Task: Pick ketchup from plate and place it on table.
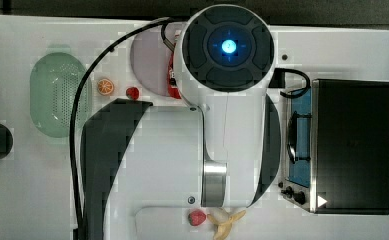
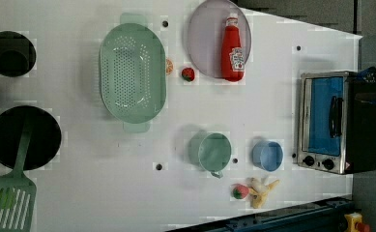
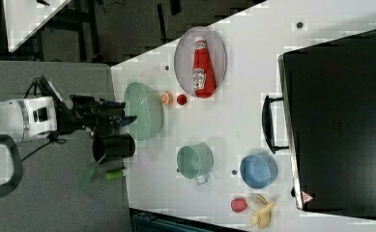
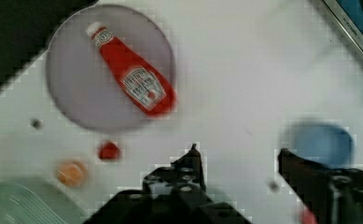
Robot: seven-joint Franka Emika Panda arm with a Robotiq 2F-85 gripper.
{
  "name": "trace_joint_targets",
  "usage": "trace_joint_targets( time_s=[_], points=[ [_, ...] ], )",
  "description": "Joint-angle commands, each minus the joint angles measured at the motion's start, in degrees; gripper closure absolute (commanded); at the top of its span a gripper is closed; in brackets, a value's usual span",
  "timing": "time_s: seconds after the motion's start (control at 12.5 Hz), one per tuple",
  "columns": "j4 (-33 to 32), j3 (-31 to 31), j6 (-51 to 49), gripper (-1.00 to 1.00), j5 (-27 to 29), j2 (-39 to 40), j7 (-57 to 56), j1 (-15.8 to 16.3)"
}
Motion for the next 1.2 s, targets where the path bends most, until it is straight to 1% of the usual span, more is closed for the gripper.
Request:
trace_joint_targets(
  time_s=[0.08, 0.24, 0.48, 0.64, 1.2],
  points=[
    [0.9, 4.3, -11.6, -0.59, 0.3, -9.6, 5.9, -4.5],
    [0.6, 4.4, -11.6, -0.99, 0.3, -8.9, 5.8, -4.5],
    [0.5, 4.7, -10.9, -1.00, 0.3, -5.4, 2.1, -3.8],
    [0.5, 5.0, -8.8, -1.00, 0.3, -1.8, -2.7, -3.1],
    [0.8, 6.2, 4.0, -1.00, 0.3, 14.6, -22.8, -1.5]
  ],
)
